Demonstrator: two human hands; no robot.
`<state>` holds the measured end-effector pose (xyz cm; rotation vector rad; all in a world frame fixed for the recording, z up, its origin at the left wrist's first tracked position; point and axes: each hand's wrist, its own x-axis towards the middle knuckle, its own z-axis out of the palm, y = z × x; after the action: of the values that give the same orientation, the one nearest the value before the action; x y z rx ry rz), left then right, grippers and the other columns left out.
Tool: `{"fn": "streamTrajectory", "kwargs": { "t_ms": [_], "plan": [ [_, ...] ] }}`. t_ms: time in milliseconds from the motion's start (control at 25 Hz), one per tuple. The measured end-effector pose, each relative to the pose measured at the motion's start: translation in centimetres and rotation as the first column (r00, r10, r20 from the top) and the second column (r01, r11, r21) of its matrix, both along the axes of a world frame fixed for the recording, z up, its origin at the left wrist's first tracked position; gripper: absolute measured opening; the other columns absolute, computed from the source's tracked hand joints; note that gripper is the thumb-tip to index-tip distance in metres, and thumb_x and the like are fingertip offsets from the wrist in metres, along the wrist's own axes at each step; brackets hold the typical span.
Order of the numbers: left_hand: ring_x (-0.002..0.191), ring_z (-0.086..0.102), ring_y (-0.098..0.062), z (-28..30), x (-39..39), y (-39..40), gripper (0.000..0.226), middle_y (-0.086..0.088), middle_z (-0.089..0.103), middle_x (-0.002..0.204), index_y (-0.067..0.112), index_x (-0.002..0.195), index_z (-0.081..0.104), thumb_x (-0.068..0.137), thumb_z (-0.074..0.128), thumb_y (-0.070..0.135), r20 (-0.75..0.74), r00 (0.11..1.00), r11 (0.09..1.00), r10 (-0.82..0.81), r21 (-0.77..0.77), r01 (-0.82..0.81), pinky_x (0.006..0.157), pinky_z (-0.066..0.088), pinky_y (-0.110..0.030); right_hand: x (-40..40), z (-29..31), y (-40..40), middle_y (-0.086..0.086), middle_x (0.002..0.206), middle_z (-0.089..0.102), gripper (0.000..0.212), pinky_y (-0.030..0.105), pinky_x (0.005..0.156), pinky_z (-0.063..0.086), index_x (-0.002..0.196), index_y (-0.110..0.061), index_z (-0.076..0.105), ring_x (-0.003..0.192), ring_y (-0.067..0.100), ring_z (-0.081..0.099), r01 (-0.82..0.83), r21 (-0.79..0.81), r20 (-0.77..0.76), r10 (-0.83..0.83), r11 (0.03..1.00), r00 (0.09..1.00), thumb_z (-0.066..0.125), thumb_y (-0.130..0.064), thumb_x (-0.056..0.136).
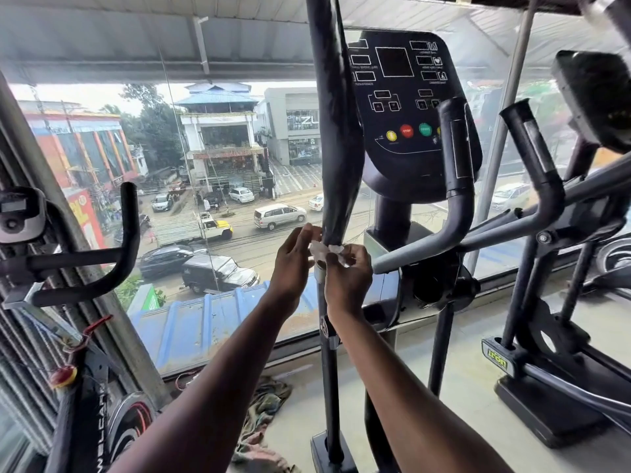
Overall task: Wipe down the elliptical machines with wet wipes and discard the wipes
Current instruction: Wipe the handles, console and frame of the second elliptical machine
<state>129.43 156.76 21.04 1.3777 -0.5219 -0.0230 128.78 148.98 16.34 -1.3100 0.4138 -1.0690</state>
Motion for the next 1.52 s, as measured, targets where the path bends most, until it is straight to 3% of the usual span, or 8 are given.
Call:
{"fn": "streamTrajectory", "kwargs": {
  "t_ms": [80,240,440,680,960,1080,1200,1520],
  "plan": [
    [0.076,0.062,-0.010,0.0,-0.1,-0.2,0.030,0.011,0.068,0.080,0.024,0.088,0.065,0.103,0.042,0.035,-0.011,1.000,1.000,0.003,-0.015,-0.004,0.077,0.046,-0.031,0.6,-0.2,-0.9,-0.002,0.077,0.063,0.018,0.012,0.061,0.044,0.077,-0.016,0.057,0.073,0.013,0.060,0.024,-0.070,-0.067,-0.028,0.997,0.997,0.075,-0.012,0.077],
    [0.081,0.060,-0.013,-0.2,-0.4,0.0,0.033,0.004,0.064,0.090,0.023,0.094,0.065,0.104,0.038,0.038,-0.047,0.999,1.000,-0.002,-0.005,0.002,0.075,0.043,-0.029,1.6,0.2,-2.5,0.003,0.076,0.070,0.028,0.032,0.067,0.056,0.082,-0.010,0.063,0.074,0.023,0.066,-0.064,0.108,-0.286,0.093,0.992,0.954,0.079,-0.014,0.060],
    [0.086,0.061,-0.014,-2.2,1.3,0.3,0.033,0.002,0.068,0.092,0.022,0.097,0.067,0.102,0.040,0.041,-0.111,0.994,1.000,0.017,-0.005,-0.018,0.077,0.044,-0.029,1.8,-0.8,-0.6,0.001,0.071,0.071,0.036,0.031,0.062,0.053,0.077,-0.013,0.064,0.067,0.018,0.068,-0.060,0.132,-0.199,0.085,0.989,0.976,0.084,-0.037,0.060],
    [0.081,0.063,-0.015,-4.7,6.8,0.9,0.012,0.001,0.071,0.088,0.020,0.089,0.070,0.093,0.059,0.020,-0.098,0.994,0.998,-0.058,-0.008,0.057,0.077,0.046,-0.028,5.2,-1.6,2.4,0.009,0.071,0.068,0.008,0.023,0.051,0.050,0.081,-0.006,0.069,0.051,0.012,0.064,-0.071,0.521,-0.013,0.092,0.851,0.996,0.071,-0.013,0.084],
    [0.068,0.054,-0.022,-4.6,13.6,2.5,0.016,-0.013,0.064,0.073,0.011,0.083,0.070,0.077,0.058,0.001,-0.184,0.952,0.967,-0.243,-0.119,0.224,0.070,0.046,-0.033,7.1,-0.8,6.6,-0.004,0.074,0.067,0.017,0.027,0.061,0.051,0.077,-0.022,0.063,0.063,0.005,0.064,0.122,0.053,-0.098,-0.117,0.991,0.988,0.059,-0.019,0.094],
    [0.070,0.057,-0.025,-3.4,14.1,2.2,0.018,-0.019,0.063,0.079,0.000,0.085,0.068,0.084,0.050,-0.006,-0.236,0.922,0.950,-0.307,-0.137,0.281,0.063,0.046,-0.027,8.0,-0.7,6.8,0.000,0.088,0.065,0.005,0.043,0.074,0.054,0.093,-0.023,0.054,0.081,0.023,0.065,0.206,-0.148,-0.099,-0.222,0.967,0.970,0.059,-0.026,0.092],
    [0.069,0.053,-0.024,-2.4,15.0,2.1,0.019,-0.018,0.058,0.077,0.000,0.076,0.062,0.080,0.046,-0.009,-0.194,0.918,0.936,-0.345,-0.149,0.320,0.053,0.043,-0.021,8.9,-0.2,6.1,-0.003,0.100,0.062,0.026,0.036,0.081,0.053,0.114,-0.028,0.052,0.092,0.021,0.063,0.204,-0.237,-0.072,-0.227,0.950,0.971,0.060,-0.020,0.091],
    [0.057,0.043,-0.019,-0.3,16.6,0.4,0.007,-0.007,0.049,0.060,0.004,0.070,0.052,0.075,0.048,0.001,-0.059,0.859,0.848,-0.509,-0.205,0.489,0.054,0.036,-0.026,9.9,0.9,4.6,0.000,0.102,0.057,0.022,0.038,0.080,0.053,0.099,-0.013,0.063,0.095,0.022,0.060,0.395,-0.474,0.116,-0.389,0.787,0.914,0.057,-0.003,0.080]
  ]
}}
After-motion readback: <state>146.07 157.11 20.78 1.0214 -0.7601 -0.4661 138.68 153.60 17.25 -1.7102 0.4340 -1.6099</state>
